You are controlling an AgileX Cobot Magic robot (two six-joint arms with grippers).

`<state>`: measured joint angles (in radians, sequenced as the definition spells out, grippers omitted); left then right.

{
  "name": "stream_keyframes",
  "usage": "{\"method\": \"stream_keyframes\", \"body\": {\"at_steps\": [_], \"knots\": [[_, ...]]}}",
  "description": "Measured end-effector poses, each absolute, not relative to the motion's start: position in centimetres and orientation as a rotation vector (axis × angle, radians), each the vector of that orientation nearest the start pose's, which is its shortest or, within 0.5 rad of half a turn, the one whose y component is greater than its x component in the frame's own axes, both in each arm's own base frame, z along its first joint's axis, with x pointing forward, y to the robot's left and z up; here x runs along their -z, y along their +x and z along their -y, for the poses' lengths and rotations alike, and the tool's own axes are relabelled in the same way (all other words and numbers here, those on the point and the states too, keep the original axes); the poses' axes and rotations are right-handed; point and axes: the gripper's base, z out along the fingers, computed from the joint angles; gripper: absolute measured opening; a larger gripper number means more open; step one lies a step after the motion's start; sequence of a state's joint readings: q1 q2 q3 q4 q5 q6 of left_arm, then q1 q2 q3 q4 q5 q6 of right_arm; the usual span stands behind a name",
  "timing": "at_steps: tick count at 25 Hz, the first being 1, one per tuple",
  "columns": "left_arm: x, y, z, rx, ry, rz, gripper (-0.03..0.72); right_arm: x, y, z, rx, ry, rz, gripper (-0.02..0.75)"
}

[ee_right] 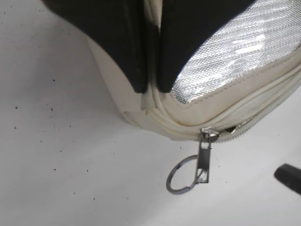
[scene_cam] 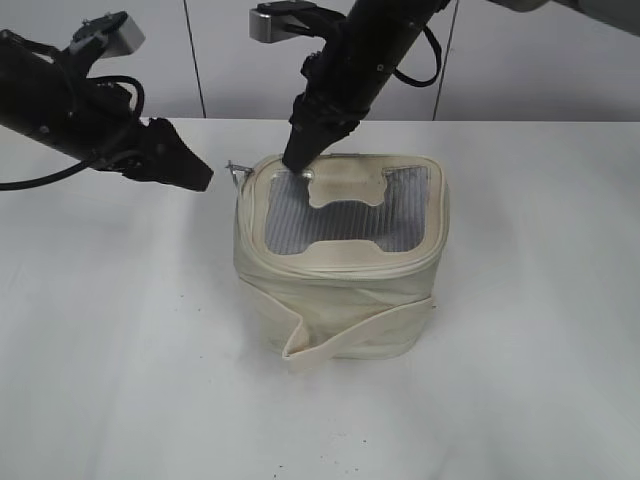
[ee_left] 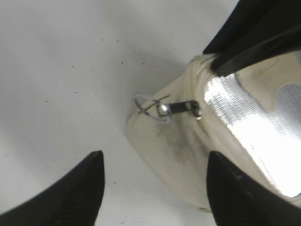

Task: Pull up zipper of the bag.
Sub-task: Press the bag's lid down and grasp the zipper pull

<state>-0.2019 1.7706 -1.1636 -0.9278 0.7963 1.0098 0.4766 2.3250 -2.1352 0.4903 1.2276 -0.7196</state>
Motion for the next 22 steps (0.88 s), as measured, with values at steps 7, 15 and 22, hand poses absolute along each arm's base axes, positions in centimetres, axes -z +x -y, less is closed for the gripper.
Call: {"method": "stream_keyframes", "body": {"at_steps": [7, 15, 22], "knots": [[-21.8, 35.0, 11.6, 0.431, 1.070, -2.237, 0.527, -22.1, 42.2, -26.3, -0.640, -1.420, -2.392, 0.044], [-21.8, 34.2, 15.4, 0.262, 1.371, -2.016, 0.528, -22.1, 42.2, -26.3, -0.642, -1.417, -2.394, 0.043], [-22.1, 34.1, 17.5, -0.013, 1.540, -1.816, 0.528, -22.1, 42.2, -26.3, -0.642, -1.416, -2.394, 0.042]]}}
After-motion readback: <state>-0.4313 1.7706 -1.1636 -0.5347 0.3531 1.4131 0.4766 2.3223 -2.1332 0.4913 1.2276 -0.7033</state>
